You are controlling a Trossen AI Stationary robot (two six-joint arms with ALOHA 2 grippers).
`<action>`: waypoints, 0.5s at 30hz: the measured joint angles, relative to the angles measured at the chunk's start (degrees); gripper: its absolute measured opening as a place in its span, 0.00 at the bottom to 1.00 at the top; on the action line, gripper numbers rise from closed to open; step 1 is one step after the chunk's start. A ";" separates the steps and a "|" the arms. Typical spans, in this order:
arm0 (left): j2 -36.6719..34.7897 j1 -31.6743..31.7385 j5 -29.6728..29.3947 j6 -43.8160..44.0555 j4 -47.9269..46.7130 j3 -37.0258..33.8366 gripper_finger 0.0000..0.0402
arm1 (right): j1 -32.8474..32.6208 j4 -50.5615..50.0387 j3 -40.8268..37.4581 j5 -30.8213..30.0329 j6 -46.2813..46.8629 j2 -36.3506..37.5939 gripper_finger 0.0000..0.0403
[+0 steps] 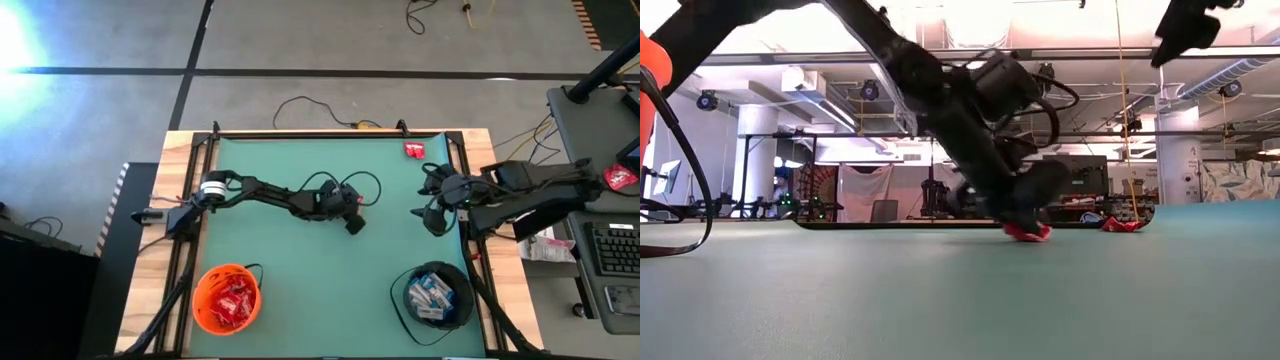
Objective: Sort candy by brand, put in halloween buckets
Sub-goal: Put the red chocolate candy into the orange bucket
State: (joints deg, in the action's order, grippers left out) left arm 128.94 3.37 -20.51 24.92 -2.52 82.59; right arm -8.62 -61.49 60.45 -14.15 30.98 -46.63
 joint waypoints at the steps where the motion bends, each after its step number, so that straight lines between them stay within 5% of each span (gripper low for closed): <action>1: -1.48 -0.26 0.17 -1.17 -1.97 -0.19 0.09 | 0.02 -1.35 1.42 -0.08 -0.81 -0.01 0.73; 9: -22.59 -4.20 2.99 -5.45 -27.22 -0.07 0.08 | -0.61 -4.38 9.47 -0.28 -8.78 -0.48 0.73; 15: -40.02 -15.88 20.38 11.17 -55.38 3.07 0.04 | -3.25 -2.06 8.71 1.14 -12.67 -0.95 0.73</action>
State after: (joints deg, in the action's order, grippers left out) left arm 88.92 -12.51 -0.13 36.09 -57.90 85.66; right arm -11.87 -63.55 69.15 -13.02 18.32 -47.58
